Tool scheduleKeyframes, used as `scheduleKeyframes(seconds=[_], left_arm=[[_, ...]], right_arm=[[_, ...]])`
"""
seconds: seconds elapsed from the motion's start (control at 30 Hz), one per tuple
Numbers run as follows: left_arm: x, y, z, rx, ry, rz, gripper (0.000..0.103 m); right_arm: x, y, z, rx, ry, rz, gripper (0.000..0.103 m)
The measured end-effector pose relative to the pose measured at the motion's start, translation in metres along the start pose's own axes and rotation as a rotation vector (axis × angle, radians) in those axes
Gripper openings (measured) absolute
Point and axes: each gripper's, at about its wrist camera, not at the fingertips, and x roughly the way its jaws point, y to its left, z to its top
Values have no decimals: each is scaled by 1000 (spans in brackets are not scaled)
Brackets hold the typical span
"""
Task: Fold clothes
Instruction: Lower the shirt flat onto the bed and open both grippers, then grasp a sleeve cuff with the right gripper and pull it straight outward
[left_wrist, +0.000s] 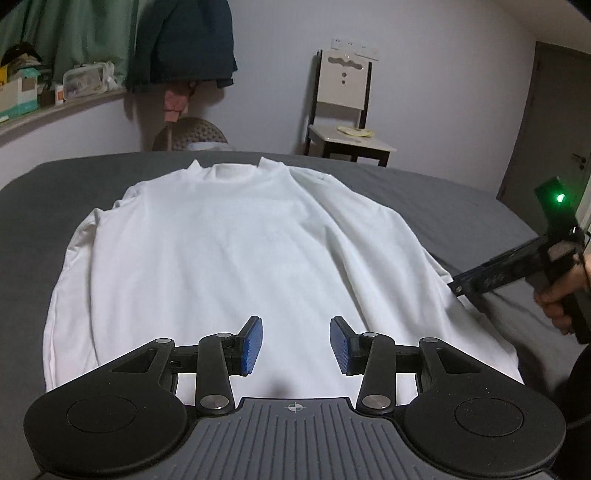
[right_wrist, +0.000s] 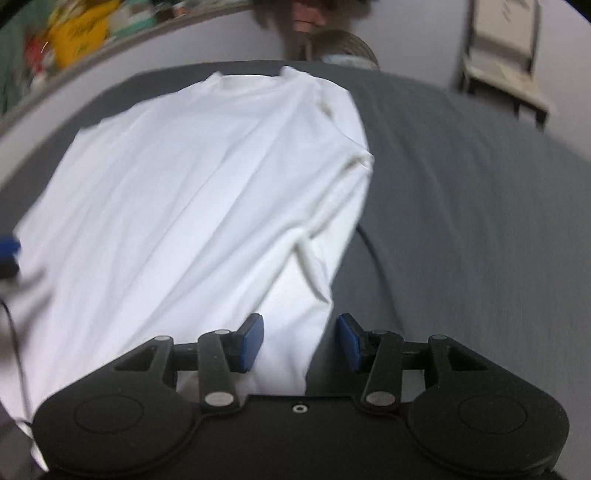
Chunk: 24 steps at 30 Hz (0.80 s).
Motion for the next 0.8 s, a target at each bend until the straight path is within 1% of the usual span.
scheduleKeyframes(seconds=[0.07,0.1,0.13,0.17,0.2,0.27,0.3,0.33,0.37,0.43,0.5,0.57,0.63,0.67,0.7,0.77,0.8], left_arm=[[3,3,1,-20,-18,9,43],[5,6,-1,-30,-36,16,43],[7,8,-2,-41,-55,23,43],[12,13,-7,-61,-77,24,43],[16,17,-13,-85,-89,15,43],[30,25,-20,-123,-55,-20,43],[37,27,-18,-118,-29,-33,43],[42,28,-16,-96,-21,-35,43],[44,28,-13,-70,-34,-29,43],[45,29,-8,-30,-62,-19,43],[46,33,-3,-34,-75,-36,43],[49,38,-2,-44,-65,-56,43],[53,41,-1,-48,-50,-63,43],[54,42,0,-47,-46,-62,43],[55,43,0,-46,-46,-58,43],[55,43,1,-44,-49,-56,43],[54,43,2,-44,-49,-57,43]], right_arm=[[1,8,0,-9,-8,-18,37],[0,12,1,-21,-15,-32,30],[-1,14,3,-34,-19,-41,26],[5,15,2,-40,-22,-65,13],[-1,7,5,-34,-30,-89,7],[-14,-9,12,-20,-47,-136,6],[-21,-18,15,-12,-55,-160,6],[-28,-30,22,-10,-62,-200,6],[-36,-43,29,-8,-68,-241,5],[-48,-68,49,-26,-81,-366,5],[-61,-90,71,-66,-122,-515,5],[-64,-98,86,-159,-158,-667,5],[-50,-98,87,-263,-154,-781,5],[-37,-94,81,-329,-132,-815,5],[-22,-89,72,-385,-92,-828,5],[1,-76,49,-436,-30,-690,6],[13,-70,37,-459,0,-619,9]])
